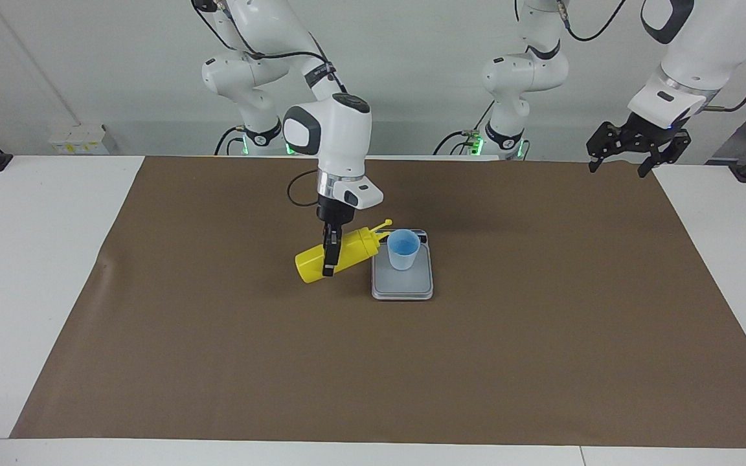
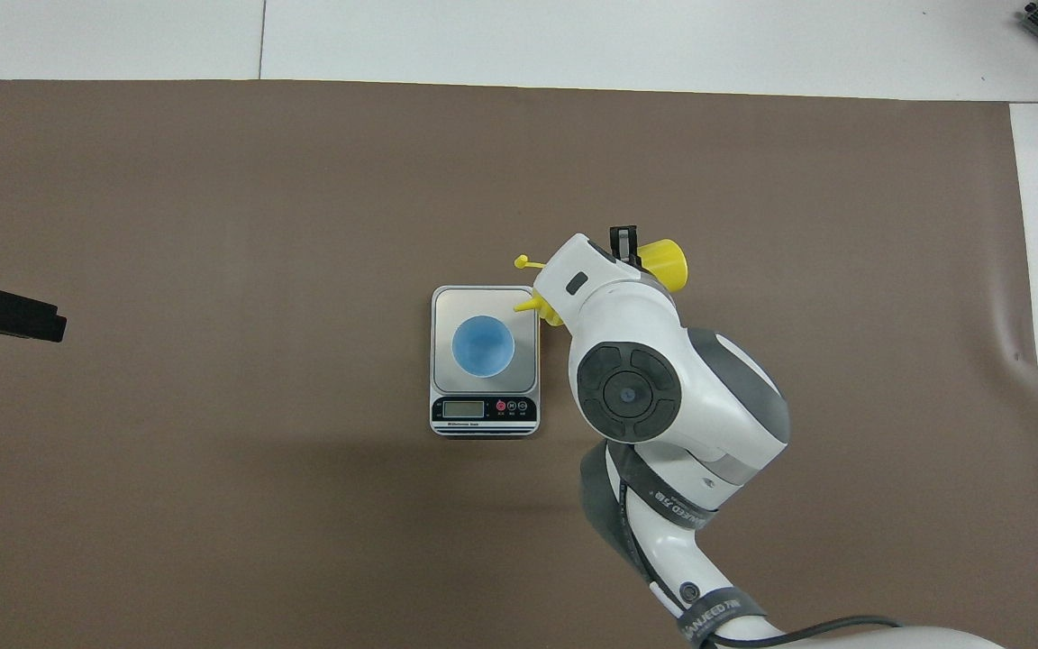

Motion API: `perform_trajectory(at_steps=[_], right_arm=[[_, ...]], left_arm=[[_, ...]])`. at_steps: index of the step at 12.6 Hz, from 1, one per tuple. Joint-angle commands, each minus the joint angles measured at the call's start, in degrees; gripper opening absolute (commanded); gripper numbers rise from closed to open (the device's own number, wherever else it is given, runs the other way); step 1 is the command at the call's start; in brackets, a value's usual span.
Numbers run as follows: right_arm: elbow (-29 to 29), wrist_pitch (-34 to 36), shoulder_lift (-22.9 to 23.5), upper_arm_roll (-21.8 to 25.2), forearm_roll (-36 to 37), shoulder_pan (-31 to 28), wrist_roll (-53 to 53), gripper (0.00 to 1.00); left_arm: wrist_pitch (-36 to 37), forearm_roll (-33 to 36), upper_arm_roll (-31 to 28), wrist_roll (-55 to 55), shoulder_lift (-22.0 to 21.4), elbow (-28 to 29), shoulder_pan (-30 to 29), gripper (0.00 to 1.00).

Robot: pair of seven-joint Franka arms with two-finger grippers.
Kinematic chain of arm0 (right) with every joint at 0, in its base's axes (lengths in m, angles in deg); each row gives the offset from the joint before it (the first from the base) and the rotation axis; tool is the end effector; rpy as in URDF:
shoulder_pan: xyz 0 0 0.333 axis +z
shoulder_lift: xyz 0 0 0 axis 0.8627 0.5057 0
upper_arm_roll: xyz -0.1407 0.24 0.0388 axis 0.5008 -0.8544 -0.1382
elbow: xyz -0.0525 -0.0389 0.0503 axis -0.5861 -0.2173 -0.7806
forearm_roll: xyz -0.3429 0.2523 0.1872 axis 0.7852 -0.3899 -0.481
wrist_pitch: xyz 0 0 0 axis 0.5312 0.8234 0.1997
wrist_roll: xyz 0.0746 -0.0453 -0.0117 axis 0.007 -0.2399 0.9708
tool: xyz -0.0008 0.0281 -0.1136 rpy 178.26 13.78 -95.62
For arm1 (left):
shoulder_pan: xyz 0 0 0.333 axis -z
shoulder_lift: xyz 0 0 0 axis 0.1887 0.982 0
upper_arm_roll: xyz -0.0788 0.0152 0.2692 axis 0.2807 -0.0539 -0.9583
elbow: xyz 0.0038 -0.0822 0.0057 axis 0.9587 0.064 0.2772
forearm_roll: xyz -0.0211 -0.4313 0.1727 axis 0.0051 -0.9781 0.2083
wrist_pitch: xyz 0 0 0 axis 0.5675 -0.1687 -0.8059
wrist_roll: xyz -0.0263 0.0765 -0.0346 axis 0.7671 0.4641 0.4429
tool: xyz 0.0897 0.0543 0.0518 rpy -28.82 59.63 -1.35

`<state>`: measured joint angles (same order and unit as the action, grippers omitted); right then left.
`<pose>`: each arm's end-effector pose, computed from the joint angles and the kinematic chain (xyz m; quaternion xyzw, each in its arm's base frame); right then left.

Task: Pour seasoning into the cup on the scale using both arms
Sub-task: 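Tilt the bottle nozzle down over the blue cup with the right gripper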

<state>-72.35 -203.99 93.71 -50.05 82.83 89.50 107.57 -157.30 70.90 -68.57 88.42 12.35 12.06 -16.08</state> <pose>0.6109 0.3125 0.3330 0.6636 0.7036 0.0834 0.2401 0.6034 -0.0266 0.5871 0.9955 -0.0936 -0.0103 0.0050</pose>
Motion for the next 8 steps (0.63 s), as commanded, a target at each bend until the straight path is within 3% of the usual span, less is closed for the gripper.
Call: perform_trajectory(at_steps=[1, 8], right_arm=[[4.2, 4.2, 2.3, 0.1, 3.7, 0.9, -1.4, 0.00], [7.4, 10.7, 7.1, 0.0, 17.6, 6.1, -8.7, 0.00]], left_arm=[[0.5, 0.6, 0.3, 0.2, -1.2, 0.9, -0.6, 1.00], [0.5, 0.7, 0.3, 0.2, -1.2, 0.8, -0.6, 1.00]])
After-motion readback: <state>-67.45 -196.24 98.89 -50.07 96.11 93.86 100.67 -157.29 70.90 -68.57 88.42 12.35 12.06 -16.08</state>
